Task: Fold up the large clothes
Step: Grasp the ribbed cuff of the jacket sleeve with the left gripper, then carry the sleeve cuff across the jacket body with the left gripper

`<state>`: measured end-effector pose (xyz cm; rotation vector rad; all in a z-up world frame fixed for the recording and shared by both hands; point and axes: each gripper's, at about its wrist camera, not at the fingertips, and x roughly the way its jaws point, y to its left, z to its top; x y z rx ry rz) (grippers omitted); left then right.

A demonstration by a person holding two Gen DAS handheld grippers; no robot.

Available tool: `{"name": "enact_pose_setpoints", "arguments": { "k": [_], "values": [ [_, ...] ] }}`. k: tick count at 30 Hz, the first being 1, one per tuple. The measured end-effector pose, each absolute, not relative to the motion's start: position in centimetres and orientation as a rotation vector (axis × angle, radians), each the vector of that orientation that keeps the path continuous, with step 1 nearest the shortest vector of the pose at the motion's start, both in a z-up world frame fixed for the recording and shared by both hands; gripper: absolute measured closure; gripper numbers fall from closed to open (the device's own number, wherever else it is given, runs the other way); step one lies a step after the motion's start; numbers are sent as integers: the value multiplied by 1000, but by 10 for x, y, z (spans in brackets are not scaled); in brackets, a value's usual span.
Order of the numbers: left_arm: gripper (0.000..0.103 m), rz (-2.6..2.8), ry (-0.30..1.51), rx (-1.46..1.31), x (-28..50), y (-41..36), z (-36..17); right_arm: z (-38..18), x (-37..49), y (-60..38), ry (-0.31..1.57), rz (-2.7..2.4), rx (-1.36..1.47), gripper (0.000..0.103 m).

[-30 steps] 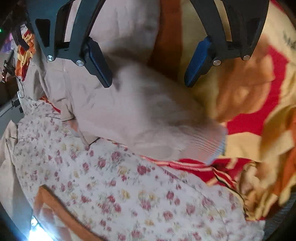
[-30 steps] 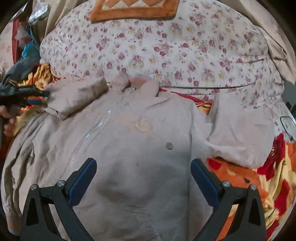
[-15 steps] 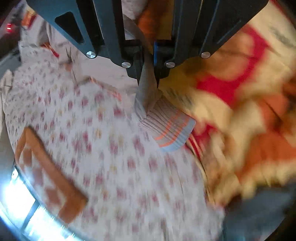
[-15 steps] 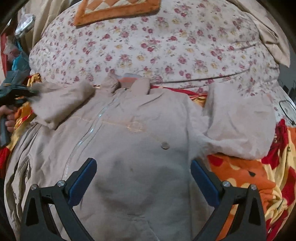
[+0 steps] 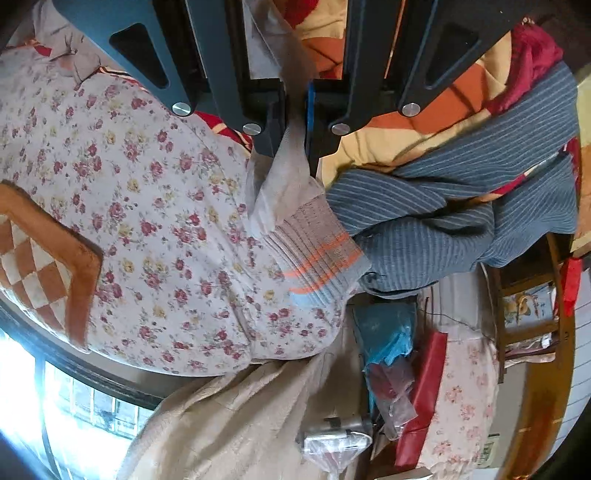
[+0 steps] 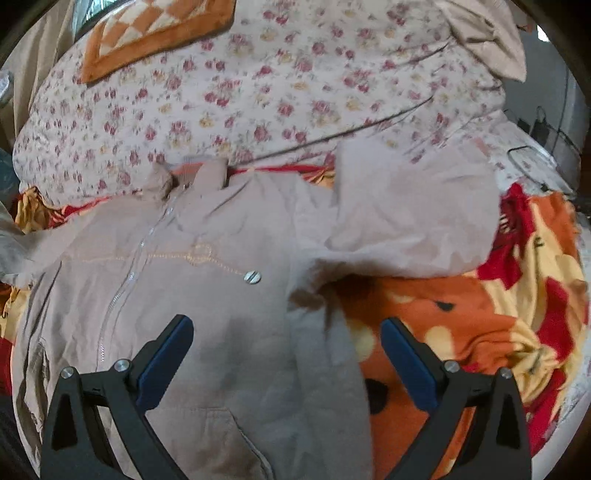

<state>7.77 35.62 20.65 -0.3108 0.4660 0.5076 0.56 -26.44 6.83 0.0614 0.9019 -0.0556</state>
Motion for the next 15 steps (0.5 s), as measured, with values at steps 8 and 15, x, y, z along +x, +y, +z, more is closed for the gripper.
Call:
{"name": "enact_pose_setpoints", "arguments": {
  "k": [8, 15],
  "values": [
    [101, 232, 578, -309, 104, 262, 172, 75, -6, -296, 898, -144, 118, 0],
    [101, 12, 706, -323, 132, 123, 107, 62, 0, -309, 953, -166, 218, 1]
  ]
}}
